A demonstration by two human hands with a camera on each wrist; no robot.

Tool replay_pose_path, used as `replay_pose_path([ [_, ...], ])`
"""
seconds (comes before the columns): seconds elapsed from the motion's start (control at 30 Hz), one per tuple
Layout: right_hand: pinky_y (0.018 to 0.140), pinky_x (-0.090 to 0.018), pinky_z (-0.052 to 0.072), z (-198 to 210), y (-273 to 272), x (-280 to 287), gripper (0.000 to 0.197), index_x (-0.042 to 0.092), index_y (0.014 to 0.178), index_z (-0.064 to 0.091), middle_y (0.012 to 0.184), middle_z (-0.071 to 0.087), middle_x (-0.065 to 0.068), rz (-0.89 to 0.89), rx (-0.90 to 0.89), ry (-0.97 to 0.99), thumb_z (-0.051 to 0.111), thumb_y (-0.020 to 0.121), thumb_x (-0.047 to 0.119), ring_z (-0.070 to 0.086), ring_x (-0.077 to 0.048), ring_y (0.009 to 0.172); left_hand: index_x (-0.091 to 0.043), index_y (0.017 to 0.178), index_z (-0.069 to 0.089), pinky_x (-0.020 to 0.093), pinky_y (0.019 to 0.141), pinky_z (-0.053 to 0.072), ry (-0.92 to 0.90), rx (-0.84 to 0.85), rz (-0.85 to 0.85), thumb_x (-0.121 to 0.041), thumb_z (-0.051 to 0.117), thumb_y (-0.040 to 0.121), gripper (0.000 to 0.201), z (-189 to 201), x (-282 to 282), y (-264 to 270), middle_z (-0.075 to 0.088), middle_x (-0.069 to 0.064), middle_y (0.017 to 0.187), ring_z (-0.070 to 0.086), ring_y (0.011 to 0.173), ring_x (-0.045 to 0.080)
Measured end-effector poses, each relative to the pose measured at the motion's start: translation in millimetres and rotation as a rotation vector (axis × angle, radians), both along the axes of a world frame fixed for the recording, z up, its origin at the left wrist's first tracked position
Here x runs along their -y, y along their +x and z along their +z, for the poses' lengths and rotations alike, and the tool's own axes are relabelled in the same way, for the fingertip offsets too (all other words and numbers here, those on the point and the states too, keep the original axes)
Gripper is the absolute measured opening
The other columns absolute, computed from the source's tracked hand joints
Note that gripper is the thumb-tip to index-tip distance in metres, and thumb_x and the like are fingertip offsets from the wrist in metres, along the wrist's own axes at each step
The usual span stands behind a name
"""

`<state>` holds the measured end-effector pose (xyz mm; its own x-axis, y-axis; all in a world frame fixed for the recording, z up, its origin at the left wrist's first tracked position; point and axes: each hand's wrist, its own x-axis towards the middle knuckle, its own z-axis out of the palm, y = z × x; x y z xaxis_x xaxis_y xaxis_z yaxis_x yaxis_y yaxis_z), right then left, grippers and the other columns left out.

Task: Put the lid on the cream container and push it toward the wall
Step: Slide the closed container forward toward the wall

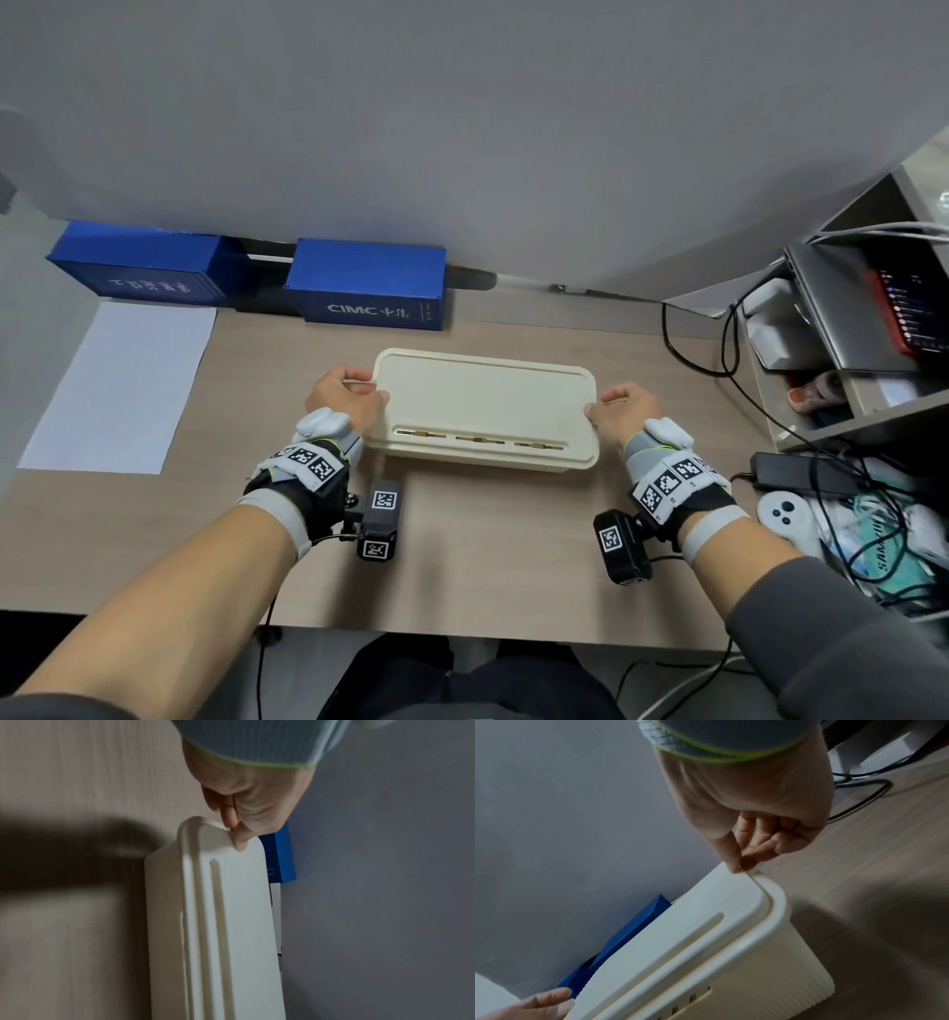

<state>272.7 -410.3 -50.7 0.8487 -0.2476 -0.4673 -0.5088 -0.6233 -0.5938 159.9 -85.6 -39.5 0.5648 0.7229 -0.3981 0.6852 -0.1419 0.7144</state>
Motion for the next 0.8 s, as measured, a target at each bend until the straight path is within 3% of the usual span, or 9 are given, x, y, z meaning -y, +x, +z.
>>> replay_pose_path([
  [0.1,0.076,-0.032,0.05,1,0,0,0.021,0.016,0.086,0.062,0.087,0.067,-0.005,0.015,-0.049,0.024,0.079,0.073,0.02,0.064,-0.027,0.081,-0.023,0.099,0.07,0.027,0.075,0.051,-0.004,-0.021,-0.006,-0.023,0.08,0.073,0.028,0,0,4,0.073,-0.005,0.09,0.068,0.084,0.019],
  [0.3,0.084,-0.035,0.053,-2,0,-1,0.031,0.015,0.101,0.062,0.098,0.069,-0.01,-0.056,-0.079,0.083,0.078,0.075,0.02,0.063,-0.028,0.086,-0.018,0.115,0.062,0.039,0.095,0.054,-0.066,-0.136,-0.068,-0.03,0.076,0.077,0.042,-10,-3,12,0.065,0.003,0.109,0.062,0.094,0.028],
  [0.4,0.082,-0.034,0.052,-4,-5,0,0.035,0.017,0.106,0.063,0.096,0.069,-0.007,-0.053,-0.064,0.081,0.076,0.075,0.026,0.064,-0.027,0.088,-0.02,0.108,0.063,0.041,0.09,0.058,-0.122,-0.157,-0.101,-0.029,0.074,0.08,0.031,-11,-4,10,0.068,0.006,0.105,0.063,0.089,0.028],
  [0.47,0.082,-0.039,0.055,-10,-9,3,0.04,0.017,0.111,0.065,0.101,0.071,-0.008,-0.033,-0.112,0.097,0.073,0.077,0.037,0.067,-0.03,0.091,-0.016,0.115,0.064,0.045,0.085,0.061,-0.218,-0.158,-0.103,-0.025,0.07,0.085,0.032,-9,-1,8,0.069,0.011,0.107,0.065,0.088,0.031],
  [0.53,0.071,-0.039,0.055,-12,-13,5,0.038,0.019,0.113,0.064,0.102,0.07,-0.008,0.03,-0.234,0.171,0.062,0.086,0.045,0.065,-0.031,0.09,-0.013,0.125,0.062,0.047,0.082,0.061,-0.283,-0.14,-0.099,-0.018,0.067,0.088,0.038,-9,2,7,0.068,0.013,0.111,0.067,0.092,0.035],
  [0.63,0.069,-0.036,0.052,-12,-10,11,0.03,0.02,0.118,0.058,0.109,0.068,-0.01,0.128,-0.307,0.235,0.055,0.092,0.035,0.062,-0.029,0.09,-0.016,0.134,0.059,0.042,0.079,0.06,-0.311,-0.117,-0.136,-0.008,0.065,0.089,0.046,-8,10,13,0.064,0.013,0.113,0.063,0.091,0.033],
  [0.7,0.069,-0.03,0.047,-14,0,20,0.037,0.018,0.124,0.059,0.116,0.069,-0.013,0.181,-0.22,0.191,0.059,0.087,0.023,0.06,-0.028,0.09,-0.017,0.137,0.056,0.044,0.08,0.06,-0.327,-0.097,-0.165,-0.003,0.065,0.087,0.053,-7,19,26,0.066,0.015,0.117,0.063,0.092,0.033],
  [0.8,0.071,-0.029,0.043,-13,20,37,0.049,0.011,0.128,0.059,0.116,0.068,-0.013,0.096,-0.145,0.173,0.062,0.079,0.017,0.056,-0.026,0.091,-0.019,0.142,0.051,0.051,0.087,0.06,-0.326,-0.062,-0.21,0.002,0.063,0.087,0.061,-4,35,51,0.065,0.017,0.12,0.063,0.092,0.033],
])
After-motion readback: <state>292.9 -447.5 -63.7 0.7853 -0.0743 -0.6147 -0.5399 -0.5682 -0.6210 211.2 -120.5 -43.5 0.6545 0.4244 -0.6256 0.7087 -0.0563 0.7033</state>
